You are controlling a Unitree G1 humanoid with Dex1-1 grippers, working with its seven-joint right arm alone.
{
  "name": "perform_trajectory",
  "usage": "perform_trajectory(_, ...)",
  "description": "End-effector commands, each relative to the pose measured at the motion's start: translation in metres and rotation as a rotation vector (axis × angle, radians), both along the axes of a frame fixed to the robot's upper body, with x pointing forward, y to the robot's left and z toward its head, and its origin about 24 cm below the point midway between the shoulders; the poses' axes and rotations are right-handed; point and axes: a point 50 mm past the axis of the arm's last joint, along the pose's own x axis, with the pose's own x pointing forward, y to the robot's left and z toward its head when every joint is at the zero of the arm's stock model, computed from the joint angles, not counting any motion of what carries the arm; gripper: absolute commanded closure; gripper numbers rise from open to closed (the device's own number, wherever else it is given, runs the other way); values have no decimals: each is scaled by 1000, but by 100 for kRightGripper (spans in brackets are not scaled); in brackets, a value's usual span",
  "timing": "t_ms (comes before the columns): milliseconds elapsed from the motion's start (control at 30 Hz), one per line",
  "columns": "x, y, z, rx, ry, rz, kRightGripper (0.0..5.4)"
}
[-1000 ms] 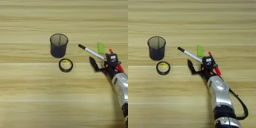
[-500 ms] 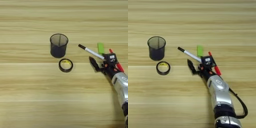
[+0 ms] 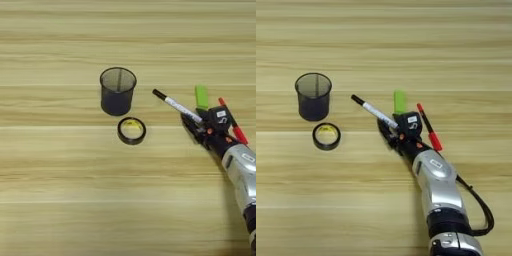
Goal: Move the objects on the table
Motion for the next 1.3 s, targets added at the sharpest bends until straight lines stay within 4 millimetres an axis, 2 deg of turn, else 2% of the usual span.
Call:
perform_trajectory(33, 7, 0, 13, -31, -36, 25, 351)
perform_trajectory(333, 7, 3, 12, -40, -35, 57, 466)
perform_trajectory(533, 8, 6, 18, -25, -74, 58, 467)
perform_trajectory(800, 10, 5, 37, -49, -134, 68, 467)
perform_trajectory(1167, 13, -8, 80, -119, -220, 95, 467)
perform_trajectory(1300, 14, -10, 103, -152, -248, 147, 467)
